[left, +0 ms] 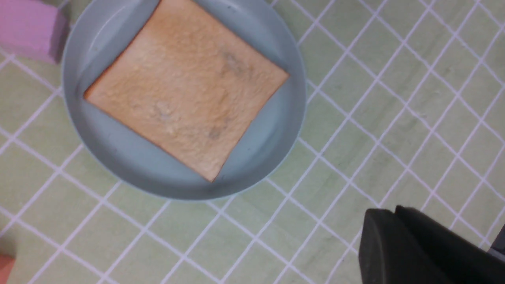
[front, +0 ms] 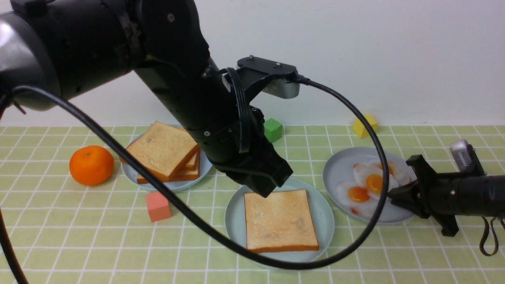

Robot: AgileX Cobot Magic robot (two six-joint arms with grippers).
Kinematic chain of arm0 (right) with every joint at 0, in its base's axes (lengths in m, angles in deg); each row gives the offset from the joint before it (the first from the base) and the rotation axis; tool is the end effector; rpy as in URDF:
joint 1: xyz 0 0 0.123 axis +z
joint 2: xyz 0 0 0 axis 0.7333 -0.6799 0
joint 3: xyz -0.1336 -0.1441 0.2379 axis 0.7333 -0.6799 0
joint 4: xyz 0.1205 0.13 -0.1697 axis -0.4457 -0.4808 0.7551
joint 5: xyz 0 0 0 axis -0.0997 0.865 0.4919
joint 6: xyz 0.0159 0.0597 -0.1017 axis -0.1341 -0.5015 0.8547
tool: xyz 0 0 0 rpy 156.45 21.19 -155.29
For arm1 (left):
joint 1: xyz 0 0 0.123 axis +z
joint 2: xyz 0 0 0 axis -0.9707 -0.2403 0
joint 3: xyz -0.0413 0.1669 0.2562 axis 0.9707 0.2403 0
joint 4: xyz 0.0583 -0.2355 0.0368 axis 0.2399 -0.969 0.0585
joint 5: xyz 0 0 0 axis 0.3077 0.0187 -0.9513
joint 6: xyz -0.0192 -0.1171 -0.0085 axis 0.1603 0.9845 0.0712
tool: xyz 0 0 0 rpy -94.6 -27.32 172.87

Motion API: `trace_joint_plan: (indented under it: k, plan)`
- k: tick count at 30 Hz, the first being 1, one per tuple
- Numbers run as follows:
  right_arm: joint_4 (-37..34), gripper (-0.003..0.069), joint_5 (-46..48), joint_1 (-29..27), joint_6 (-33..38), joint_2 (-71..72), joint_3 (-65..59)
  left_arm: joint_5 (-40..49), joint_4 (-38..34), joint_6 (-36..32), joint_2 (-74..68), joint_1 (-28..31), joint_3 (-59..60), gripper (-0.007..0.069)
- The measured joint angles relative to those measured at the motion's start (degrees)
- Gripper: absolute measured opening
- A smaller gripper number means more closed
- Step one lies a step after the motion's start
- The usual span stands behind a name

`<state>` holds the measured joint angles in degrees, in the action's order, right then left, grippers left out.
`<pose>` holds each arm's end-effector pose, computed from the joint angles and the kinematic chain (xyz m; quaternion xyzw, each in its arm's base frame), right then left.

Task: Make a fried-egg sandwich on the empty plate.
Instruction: Use the right arm to grab a fried egg, then use the right arm to place the fried egg on the slice of bread in the middle

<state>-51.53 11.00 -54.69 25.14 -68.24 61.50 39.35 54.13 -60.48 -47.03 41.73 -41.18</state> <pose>0.3753 0.0093 0.1250 0.3688 0.8353 0.3438 0.2190 0.2813 -0.2328 0.3318 0.3722 0.8924 -0.1846 0.1763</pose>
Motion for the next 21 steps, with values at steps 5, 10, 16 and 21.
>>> trace_joint_plan:
  k: [5, 10, 16, 21]
  plan:
    - [0.0, 0.008, 0.9, 0.0, 0.3, 0.0, -0.1, 1.5, 3.9, 4.6, 2.0, 0.0, 0.0, 0.0043]
    - [0.7, 0.0073, 1.0, 0.0, 0.3, 1.8, -0.3, 2.5, 4.3, 5.6, 5.8, 0.0, 0.0, 0.005]
    - [0.8, 0.0069, 1.3, 0.1, 0.3, 5.1, -0.3, 3.9, 4.6, 5.6, 7.9, 0.0, 0.0, 0.0057]
    - [0.9, 0.0069, 3.6, 0.1, 0.8, 5.9, -0.3, 5.4, 4.8, 5.7, 8.1, 0.0, 0.0, 0.0059]
